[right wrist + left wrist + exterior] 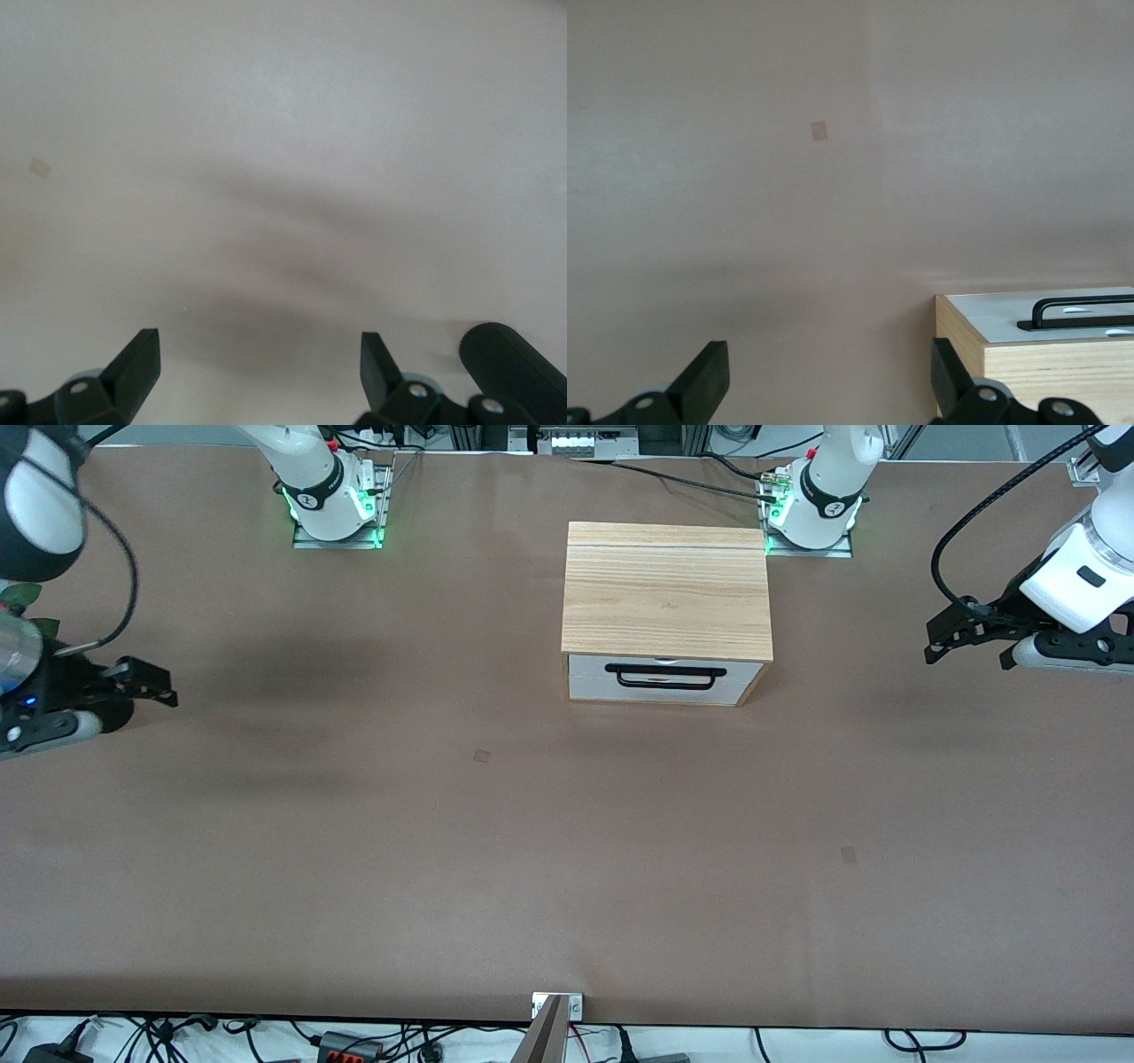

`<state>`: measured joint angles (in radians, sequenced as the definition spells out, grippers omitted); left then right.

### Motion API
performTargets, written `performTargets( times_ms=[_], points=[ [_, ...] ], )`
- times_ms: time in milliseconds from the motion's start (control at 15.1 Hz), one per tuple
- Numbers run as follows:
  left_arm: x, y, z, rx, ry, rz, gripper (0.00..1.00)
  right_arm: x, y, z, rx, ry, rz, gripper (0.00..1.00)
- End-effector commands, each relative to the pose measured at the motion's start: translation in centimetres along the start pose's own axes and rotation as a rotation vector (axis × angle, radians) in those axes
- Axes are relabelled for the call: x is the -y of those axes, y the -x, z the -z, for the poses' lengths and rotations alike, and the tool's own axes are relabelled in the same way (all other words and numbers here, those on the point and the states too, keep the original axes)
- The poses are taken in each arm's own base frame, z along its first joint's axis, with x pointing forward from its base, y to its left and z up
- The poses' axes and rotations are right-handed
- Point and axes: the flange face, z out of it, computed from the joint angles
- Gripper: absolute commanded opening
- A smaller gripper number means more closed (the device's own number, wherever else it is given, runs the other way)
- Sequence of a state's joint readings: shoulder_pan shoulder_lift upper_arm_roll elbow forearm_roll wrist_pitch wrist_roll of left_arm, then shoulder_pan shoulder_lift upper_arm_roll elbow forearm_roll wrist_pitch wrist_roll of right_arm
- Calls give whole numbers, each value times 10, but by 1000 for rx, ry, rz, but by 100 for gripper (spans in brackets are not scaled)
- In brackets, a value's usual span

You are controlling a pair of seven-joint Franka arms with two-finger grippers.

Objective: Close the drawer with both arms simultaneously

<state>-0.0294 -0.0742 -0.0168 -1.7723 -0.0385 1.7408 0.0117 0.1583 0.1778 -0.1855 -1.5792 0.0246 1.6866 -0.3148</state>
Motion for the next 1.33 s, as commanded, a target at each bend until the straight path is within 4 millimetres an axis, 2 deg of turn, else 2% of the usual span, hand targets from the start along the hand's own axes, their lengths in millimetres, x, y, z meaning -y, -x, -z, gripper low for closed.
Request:
performTargets(
  times_ms=[0, 265, 730, 1061, 1260],
  points=[
    [-11, 4, 5, 33, -26, -23, 100, 22, 21, -9, -11, 32, 43, 100],
    [-7, 4, 5, 39, -27, -25, 100, 21, 19, -5, -24, 33, 41, 100],
    [-8, 0, 9, 42, -25, -23, 100, 20, 14, 19, -64, 75, 54, 100],
    [-7, 1, 9, 46, -25, -11, 100, 17, 21, 24, -33, 64, 49, 100],
    [-8, 1, 10, 46, -25, -12, 100, 16, 19, 29, -54, 70, 47, 100]
  ],
)
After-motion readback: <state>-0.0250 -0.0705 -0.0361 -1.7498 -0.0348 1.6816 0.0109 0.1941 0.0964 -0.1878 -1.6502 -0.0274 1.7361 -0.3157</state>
